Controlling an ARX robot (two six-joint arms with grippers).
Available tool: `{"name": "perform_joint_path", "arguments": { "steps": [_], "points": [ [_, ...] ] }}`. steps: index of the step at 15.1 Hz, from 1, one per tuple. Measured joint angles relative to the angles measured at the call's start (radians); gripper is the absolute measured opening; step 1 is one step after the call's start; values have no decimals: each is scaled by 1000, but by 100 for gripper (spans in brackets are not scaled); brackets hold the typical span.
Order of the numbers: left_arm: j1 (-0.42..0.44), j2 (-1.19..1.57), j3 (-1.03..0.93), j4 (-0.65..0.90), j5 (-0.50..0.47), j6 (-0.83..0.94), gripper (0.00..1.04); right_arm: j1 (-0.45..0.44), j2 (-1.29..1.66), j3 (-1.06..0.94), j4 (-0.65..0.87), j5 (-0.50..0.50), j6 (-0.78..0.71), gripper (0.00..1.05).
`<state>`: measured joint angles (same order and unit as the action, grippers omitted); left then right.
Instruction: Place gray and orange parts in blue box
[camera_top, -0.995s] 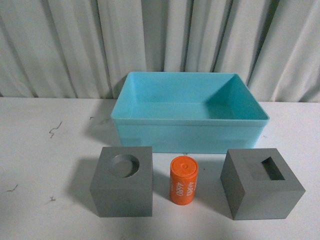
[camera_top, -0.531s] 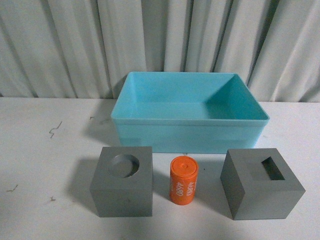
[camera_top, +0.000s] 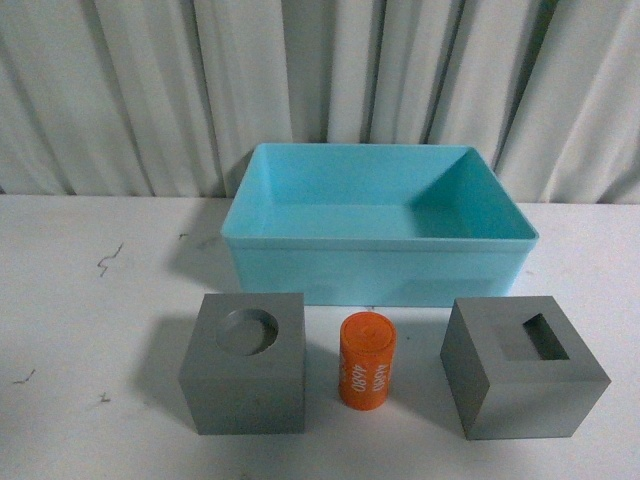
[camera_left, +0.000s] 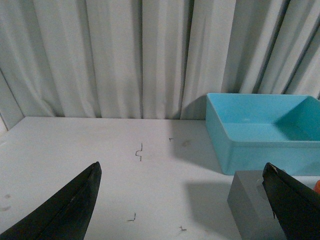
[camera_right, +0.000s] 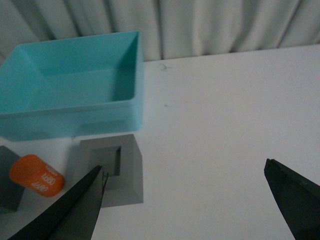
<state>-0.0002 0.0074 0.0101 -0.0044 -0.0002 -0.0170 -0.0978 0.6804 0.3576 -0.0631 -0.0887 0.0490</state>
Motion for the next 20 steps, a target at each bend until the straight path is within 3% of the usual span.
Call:
{"name": "perform_joint_path", "arguments": {
  "steps": [2,7,14,16,20],
  "points": [
    [0,0,0,0,0,0,98,43,209,87,77,-43,-82,98],
    [0,0,0,0,0,0,98,74,637,157,299,0,-131,98],
    [0,0,0,0,0,0,98,170,829,171,379,30,-85,98],
    [0,0,0,1,0,0,98,203,969,200,438,80,-31,98],
    [0,0,0,0,0,0,98,211,1055,262,439,86,17,98]
  ]
}}
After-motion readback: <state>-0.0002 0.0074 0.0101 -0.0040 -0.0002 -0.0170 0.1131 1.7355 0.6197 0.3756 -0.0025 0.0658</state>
